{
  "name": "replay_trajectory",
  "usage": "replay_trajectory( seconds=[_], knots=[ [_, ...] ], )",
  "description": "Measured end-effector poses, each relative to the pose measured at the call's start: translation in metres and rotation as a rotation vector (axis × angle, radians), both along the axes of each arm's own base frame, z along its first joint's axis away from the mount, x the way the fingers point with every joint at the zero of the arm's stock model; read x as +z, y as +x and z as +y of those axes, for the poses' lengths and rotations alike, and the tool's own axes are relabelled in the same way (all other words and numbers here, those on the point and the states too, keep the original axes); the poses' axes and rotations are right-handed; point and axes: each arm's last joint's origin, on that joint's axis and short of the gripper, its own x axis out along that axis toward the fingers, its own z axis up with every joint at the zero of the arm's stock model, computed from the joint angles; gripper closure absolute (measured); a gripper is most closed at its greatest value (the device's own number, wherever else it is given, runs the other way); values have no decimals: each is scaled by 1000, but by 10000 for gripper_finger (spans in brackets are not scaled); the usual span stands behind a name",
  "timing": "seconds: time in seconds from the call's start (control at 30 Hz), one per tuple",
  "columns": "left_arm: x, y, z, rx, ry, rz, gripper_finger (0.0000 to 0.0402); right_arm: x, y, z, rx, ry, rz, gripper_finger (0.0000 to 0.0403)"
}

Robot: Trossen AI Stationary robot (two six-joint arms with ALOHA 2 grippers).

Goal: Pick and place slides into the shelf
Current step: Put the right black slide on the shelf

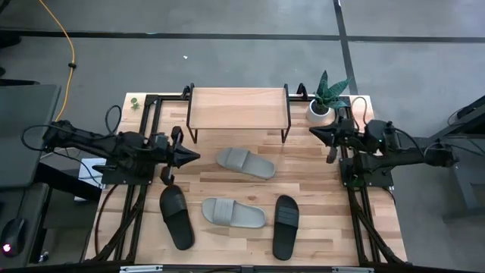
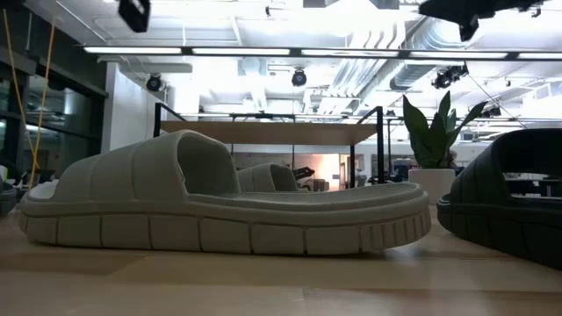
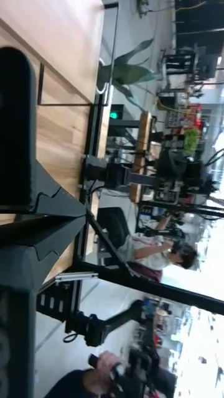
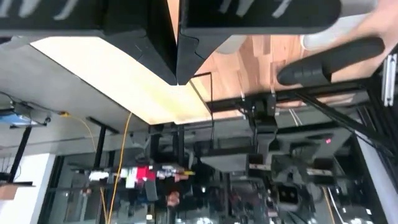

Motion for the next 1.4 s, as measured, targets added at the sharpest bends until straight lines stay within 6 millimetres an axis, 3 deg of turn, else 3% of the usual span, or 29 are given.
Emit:
replay_trajectory(
  seconds=[0.27, 0.53, 0.67, 0.8, 1.13, 1.4],
  knots=[
    [40, 33, -18, -61, 98, 36, 401, 30, 30, 4, 21, -48, 112, 402],
    [101, 40, -28, 40, 174, 89, 401, 82, 37, 12, 25, -89, 118, 402],
    [118, 43, -32, 32, 172, 107, 401, 96, 40, 16, -36, -137, 209, 402],
    [119, 46, -37, 31, 133, 134, 401, 95, 50, 23, -42, -172, 305, 402],
    [111, 50, -41, 39, 30, 192, 401, 86, 69, 42, 16, -234, 359, 402],
    [106, 53, -54, -38, 30, 221, 401, 80, 84, 55, 183, -138, 352, 402]
  ],
)
